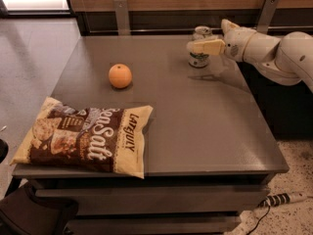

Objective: Move 7up can near brown chip bag

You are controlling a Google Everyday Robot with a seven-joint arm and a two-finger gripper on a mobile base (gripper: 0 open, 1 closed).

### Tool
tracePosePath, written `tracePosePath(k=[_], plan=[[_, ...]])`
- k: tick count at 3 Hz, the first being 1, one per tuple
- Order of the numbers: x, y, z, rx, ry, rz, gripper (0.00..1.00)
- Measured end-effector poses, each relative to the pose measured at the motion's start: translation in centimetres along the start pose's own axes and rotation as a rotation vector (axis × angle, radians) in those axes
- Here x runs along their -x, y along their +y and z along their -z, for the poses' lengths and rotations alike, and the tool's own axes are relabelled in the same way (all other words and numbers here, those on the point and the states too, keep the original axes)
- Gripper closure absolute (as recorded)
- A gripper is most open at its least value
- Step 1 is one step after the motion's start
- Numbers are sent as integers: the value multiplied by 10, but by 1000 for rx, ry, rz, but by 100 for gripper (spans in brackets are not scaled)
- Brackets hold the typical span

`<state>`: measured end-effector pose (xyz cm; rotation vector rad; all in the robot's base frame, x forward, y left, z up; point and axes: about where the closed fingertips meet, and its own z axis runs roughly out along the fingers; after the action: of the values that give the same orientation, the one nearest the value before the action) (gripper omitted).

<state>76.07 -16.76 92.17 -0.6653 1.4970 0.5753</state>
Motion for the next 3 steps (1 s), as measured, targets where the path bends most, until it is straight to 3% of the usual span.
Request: tracePosePath(k=[3], plan=[[-31, 0, -17, -3, 4, -46, 0]])
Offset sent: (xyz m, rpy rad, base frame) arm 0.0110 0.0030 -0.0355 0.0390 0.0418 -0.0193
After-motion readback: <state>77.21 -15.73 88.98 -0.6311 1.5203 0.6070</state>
